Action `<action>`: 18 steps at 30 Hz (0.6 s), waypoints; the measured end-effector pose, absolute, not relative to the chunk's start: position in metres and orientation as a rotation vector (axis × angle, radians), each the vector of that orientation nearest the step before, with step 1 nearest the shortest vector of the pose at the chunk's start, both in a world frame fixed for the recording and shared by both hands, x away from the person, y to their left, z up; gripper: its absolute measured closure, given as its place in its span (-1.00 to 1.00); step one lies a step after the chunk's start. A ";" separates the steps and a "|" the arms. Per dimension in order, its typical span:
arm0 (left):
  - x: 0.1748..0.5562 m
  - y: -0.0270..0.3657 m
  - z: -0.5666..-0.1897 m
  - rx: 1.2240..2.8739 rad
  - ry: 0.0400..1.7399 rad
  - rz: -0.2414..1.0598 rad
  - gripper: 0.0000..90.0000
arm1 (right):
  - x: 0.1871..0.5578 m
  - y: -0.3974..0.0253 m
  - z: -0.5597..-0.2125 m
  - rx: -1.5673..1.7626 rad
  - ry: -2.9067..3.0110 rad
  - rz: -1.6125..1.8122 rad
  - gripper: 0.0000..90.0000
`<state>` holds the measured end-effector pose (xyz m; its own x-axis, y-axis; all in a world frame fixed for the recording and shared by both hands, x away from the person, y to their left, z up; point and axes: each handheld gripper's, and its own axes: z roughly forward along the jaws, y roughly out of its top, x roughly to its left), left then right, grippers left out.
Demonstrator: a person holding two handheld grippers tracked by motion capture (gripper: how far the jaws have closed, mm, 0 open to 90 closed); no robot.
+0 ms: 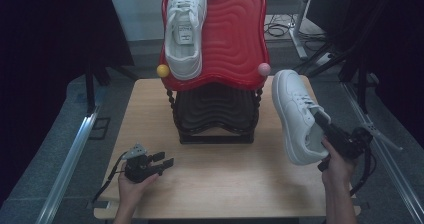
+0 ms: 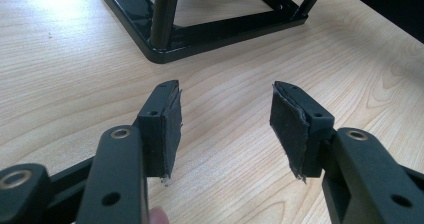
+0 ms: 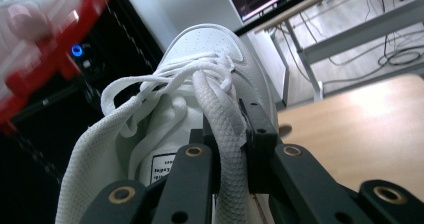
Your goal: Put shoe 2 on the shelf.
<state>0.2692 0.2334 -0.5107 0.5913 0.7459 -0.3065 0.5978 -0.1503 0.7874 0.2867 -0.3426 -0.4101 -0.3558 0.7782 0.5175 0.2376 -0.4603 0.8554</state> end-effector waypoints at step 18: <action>0.270 0.233 -0.512 1.848 1.082 0.184 0.05 | 0.310 -0.331 -0.313 1.420 1.213 1.948 0.83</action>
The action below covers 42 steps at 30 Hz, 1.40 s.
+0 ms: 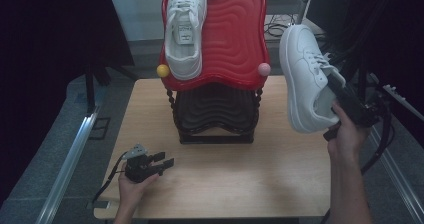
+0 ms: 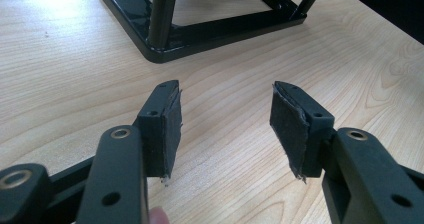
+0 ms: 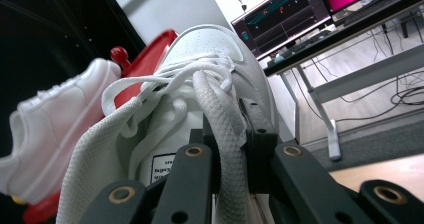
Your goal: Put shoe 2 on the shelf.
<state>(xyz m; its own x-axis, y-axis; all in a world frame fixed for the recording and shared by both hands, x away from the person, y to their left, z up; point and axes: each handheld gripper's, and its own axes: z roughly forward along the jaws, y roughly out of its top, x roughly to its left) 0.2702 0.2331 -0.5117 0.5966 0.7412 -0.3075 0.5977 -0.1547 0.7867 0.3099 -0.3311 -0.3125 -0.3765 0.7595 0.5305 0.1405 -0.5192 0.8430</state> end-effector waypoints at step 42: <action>0.269 0.237 -0.508 1.821 1.072 0.171 0.04 | 0.381 -0.198 -0.175 1.352 1.253 1.976 0.82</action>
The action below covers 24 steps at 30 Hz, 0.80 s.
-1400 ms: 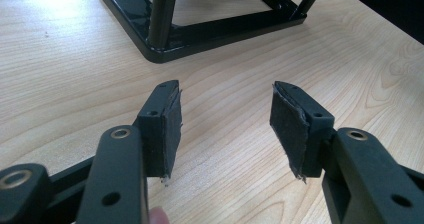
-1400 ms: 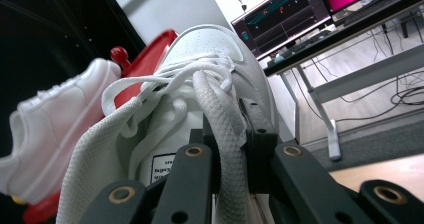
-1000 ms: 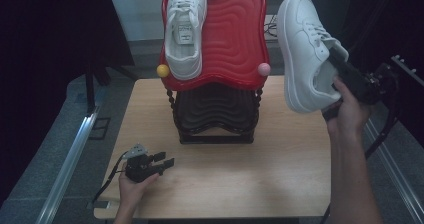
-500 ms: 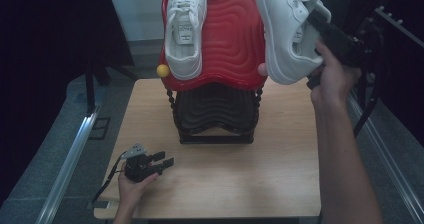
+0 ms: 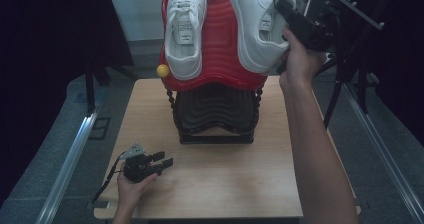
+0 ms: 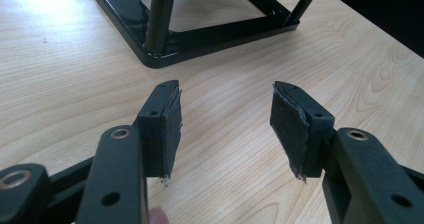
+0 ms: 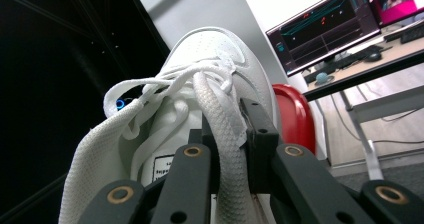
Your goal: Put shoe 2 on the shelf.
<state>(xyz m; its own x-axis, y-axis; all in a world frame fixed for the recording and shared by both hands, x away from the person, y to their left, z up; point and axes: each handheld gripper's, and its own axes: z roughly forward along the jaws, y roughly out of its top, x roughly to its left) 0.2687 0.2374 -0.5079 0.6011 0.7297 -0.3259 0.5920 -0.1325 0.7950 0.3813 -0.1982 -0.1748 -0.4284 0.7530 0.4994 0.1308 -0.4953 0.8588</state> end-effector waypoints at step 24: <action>0.268 0.237 -0.508 1.831 1.068 0.177 0.04 | 0.405 -0.158 -0.203 1.304 1.261 1.769 0.67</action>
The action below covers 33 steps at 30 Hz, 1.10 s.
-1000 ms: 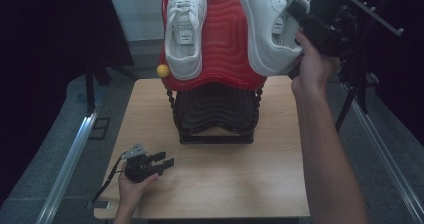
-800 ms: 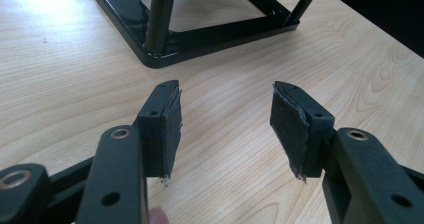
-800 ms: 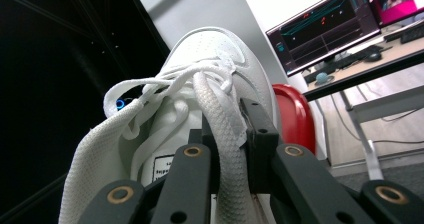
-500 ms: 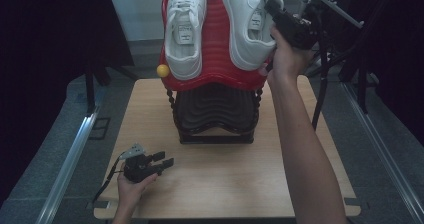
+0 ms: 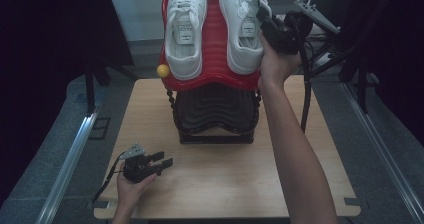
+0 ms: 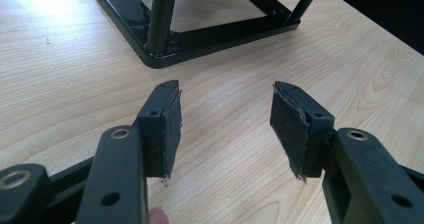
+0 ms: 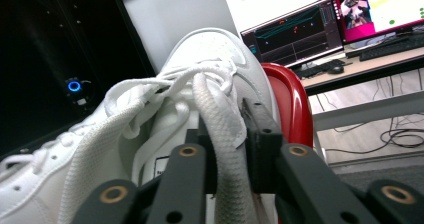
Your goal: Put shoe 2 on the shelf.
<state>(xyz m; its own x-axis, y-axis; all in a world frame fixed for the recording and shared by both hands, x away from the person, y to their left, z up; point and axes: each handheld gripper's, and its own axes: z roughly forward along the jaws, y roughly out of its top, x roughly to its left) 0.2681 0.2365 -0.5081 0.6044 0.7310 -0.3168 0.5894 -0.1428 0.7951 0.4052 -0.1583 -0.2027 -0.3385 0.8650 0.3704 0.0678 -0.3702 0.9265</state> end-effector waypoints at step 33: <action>0.268 0.237 -0.508 1.833 1.080 0.186 0.04 | 0.343 -0.235 -0.219 1.188 1.363 1.951 0.09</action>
<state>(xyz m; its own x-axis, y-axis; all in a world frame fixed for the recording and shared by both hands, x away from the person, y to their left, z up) 0.2684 0.2369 -0.5079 0.5955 0.7402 -0.3122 0.5930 -0.1429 0.7924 0.3430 -0.2346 -0.2193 -0.5100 0.7716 0.3802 0.0916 -0.3907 0.9159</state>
